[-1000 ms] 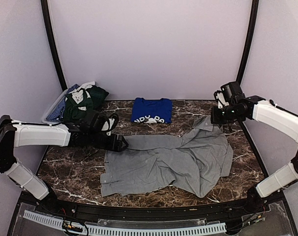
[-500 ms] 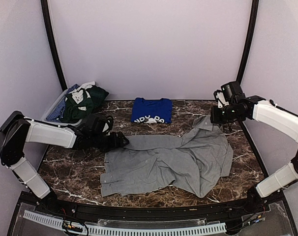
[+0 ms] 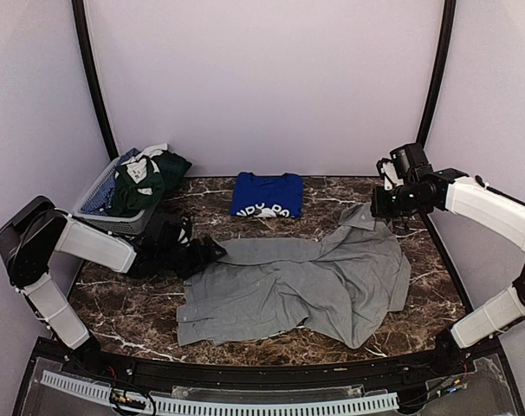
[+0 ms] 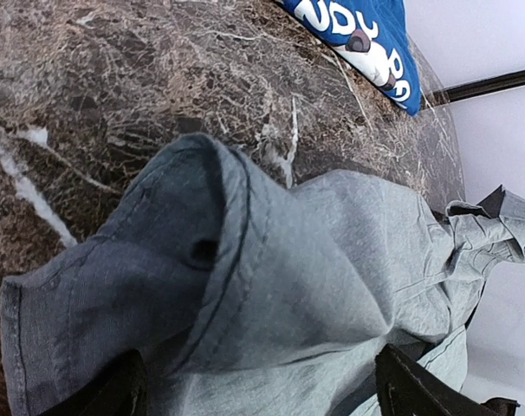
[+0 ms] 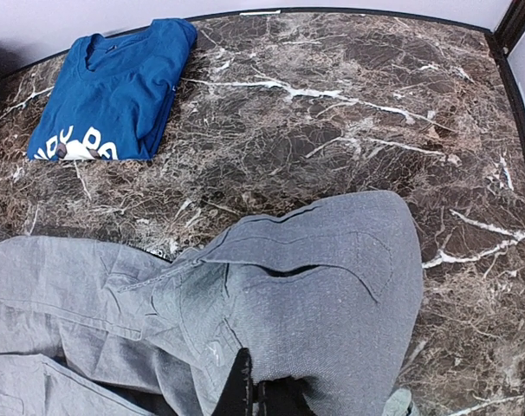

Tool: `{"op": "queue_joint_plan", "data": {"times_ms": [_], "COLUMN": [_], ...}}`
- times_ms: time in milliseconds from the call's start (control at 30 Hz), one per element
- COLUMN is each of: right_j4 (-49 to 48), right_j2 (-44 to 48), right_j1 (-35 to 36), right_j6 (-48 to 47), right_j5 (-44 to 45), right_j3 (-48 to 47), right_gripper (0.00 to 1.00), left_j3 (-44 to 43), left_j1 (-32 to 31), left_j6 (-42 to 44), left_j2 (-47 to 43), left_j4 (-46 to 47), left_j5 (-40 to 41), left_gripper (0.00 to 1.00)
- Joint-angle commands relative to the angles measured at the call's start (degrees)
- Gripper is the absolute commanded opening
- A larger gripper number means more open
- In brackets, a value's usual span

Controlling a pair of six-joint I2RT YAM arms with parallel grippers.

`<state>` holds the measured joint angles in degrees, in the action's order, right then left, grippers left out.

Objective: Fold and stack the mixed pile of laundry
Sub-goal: Flatten out the crumpled shirt at the center of the board.

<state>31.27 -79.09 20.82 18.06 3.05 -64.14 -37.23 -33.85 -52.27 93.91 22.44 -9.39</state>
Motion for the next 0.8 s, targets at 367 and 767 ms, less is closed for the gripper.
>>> {"op": "queue_joint_plan", "data": {"times_ms": [367,767], "right_j4": [-2.3,-2.1], "right_j2": [1.0,1.1], "right_j1": [-1.1,-1.4], "right_j6": [-1.1,-1.3], "right_j5": [-0.4,-0.9], "right_j3": [0.1,-0.4], "right_gripper": [0.0,0.0], "left_j3": [-2.8,-3.4], "left_j1": [1.6,1.9], "left_j6": [4.3,4.3], "left_j2": [-1.7,-5.9], "left_j4": [9.2,8.5], "left_j5": [-0.8,-1.2], "left_gripper": [0.6,0.37]}}
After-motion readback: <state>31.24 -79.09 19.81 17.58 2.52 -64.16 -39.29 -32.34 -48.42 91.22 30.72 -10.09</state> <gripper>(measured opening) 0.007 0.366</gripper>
